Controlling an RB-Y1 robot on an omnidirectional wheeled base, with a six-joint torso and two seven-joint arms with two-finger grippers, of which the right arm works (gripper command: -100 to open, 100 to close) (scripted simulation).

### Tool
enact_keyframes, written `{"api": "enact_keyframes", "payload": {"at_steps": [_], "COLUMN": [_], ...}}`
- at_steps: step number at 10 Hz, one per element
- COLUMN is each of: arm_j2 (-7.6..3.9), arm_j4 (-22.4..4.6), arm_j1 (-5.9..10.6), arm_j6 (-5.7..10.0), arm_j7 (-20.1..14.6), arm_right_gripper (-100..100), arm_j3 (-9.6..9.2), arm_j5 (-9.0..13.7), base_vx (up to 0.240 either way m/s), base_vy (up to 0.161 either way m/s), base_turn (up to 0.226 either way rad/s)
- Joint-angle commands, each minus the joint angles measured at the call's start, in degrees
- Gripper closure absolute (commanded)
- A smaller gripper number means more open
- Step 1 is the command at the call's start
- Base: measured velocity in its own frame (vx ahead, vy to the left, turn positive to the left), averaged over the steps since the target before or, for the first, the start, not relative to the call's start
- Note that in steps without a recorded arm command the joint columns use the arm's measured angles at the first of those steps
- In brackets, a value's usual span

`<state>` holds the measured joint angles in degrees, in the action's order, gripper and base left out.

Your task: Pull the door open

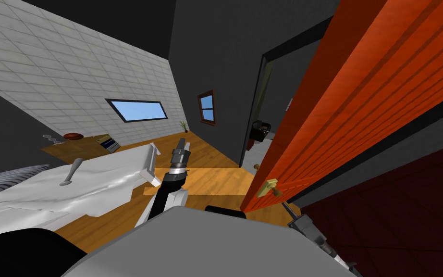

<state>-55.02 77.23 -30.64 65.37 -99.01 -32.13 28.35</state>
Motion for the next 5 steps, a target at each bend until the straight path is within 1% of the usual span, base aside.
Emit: {"api": "enact_keyframes", "payload": {"at_steps": [1, 2, 5], "arm_j2": [-0.50, -0.52, -0.74], "arm_j4": [-0.2, -1.9, -6.0], "arm_j1": [-0.85, -0.94, -1.74], "arm_j6": [1.59, 2.60, 6.11], "arm_j7": [-0.4, -1.5, -3.9], "arm_right_gripper": [100, -100, -100], "arm_j3": [-0.49, -0.07, 0.43], "arm_j5": [-0.4, 0.1, 0.9], "base_vx": [0.012, -0.011, -0.031], "base_vy": [-0.049, 0.004, 0.057], "base_turn": [-0.100, 0.003, 0.020]}}
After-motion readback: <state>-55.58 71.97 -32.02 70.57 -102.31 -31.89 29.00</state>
